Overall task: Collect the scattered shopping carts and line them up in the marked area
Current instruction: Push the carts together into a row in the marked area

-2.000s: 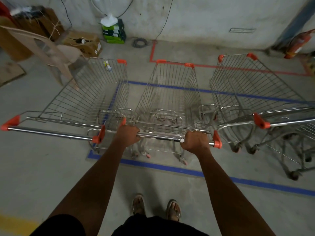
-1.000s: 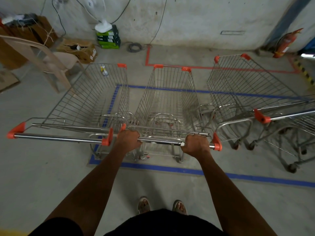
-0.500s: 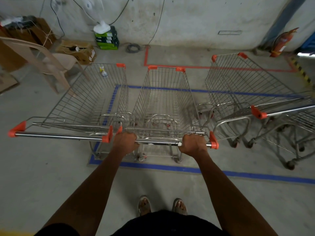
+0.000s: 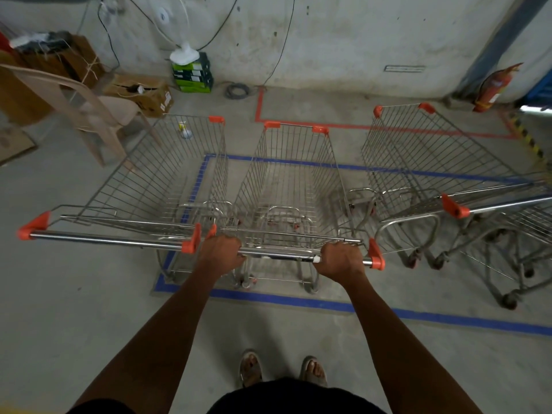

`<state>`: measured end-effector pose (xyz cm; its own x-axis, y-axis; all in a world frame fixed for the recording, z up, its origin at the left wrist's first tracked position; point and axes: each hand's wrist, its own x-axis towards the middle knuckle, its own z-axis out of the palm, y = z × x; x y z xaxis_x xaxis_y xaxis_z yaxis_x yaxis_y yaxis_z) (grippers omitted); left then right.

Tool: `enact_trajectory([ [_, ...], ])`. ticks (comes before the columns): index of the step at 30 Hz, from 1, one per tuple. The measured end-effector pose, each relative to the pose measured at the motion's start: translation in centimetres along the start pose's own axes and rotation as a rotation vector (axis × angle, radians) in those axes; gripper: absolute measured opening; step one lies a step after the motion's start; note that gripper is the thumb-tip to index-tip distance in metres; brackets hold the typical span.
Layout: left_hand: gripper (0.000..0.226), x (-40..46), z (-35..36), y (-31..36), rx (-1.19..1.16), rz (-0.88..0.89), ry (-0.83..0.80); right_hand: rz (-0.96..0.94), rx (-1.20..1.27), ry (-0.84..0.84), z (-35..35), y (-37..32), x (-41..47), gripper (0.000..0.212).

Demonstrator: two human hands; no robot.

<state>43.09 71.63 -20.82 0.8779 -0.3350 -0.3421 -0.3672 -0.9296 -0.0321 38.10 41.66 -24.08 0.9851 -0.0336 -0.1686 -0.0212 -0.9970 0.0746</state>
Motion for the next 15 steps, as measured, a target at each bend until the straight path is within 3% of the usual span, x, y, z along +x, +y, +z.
enact_trajectory([
  [10, 0.034, -0.1, -0.5, -0.1, 0.012, 0.023, -0.001, -0.050, 0.088, -0.062, -0.5, 0.2, -0.2, 0.042],
  [15, 0.071, 0.4, -1.0, 1.1, -0.057, 0.114, 0.062, -0.138, 0.162, 0.073, -0.6, 1.5, -1.4, 0.068],
])
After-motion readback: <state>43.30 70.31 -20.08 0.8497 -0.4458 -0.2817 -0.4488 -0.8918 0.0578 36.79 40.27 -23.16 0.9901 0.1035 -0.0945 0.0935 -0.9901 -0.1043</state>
